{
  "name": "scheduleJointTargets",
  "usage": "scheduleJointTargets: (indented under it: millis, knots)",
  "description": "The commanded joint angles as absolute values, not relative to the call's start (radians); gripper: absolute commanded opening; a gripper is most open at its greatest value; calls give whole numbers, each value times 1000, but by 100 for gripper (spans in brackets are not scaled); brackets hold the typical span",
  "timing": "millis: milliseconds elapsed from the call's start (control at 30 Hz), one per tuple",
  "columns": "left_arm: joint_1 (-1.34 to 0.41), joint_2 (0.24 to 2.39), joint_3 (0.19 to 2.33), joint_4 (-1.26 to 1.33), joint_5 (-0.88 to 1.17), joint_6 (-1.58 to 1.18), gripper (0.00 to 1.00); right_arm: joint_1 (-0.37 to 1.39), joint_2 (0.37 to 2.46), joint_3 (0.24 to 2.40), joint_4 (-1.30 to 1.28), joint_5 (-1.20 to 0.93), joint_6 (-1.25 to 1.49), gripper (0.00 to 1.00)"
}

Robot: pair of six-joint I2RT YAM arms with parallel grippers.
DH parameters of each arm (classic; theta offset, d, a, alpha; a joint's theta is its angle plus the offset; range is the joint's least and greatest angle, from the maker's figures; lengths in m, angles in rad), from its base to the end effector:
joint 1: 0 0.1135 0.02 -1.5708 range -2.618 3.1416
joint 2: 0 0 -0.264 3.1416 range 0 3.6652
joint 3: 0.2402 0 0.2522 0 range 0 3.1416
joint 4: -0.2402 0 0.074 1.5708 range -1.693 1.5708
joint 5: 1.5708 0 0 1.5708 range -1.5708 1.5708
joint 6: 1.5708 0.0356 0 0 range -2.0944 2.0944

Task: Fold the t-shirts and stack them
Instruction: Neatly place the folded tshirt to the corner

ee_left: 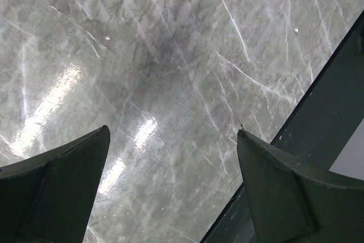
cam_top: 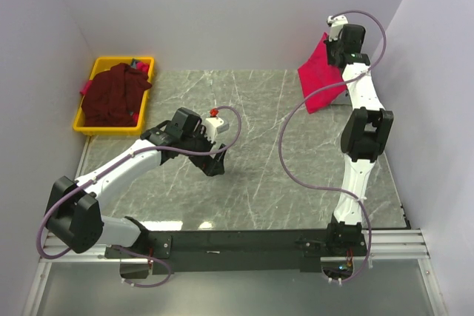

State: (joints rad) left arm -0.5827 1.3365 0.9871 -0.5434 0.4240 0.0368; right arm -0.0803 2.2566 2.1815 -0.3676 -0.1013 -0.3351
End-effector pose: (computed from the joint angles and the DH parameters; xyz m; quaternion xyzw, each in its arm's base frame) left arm 0.2225 -0.1642 0.2599 0.3477 0.8568 -0.2787 0.2596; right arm 0.5334 -0.0393 0.3124 -0.1341 0.8337 -0.0682 0.5313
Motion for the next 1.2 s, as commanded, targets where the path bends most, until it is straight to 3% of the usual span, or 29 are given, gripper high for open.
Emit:
scheduleJointTargets:
  millis: [0,567,1167]
  knots:
    - [-580,1324,979,-522,456,29,99,-100,2138,2264,-317,-107,-333,0]
    - [-580,1330,974,-529,469,35,99,-135,2149,2258,-321,-147,-380,0]
    - [-580,1356,977,-541,497,34,99,-207,2290,2247,-143,-137,-551,0]
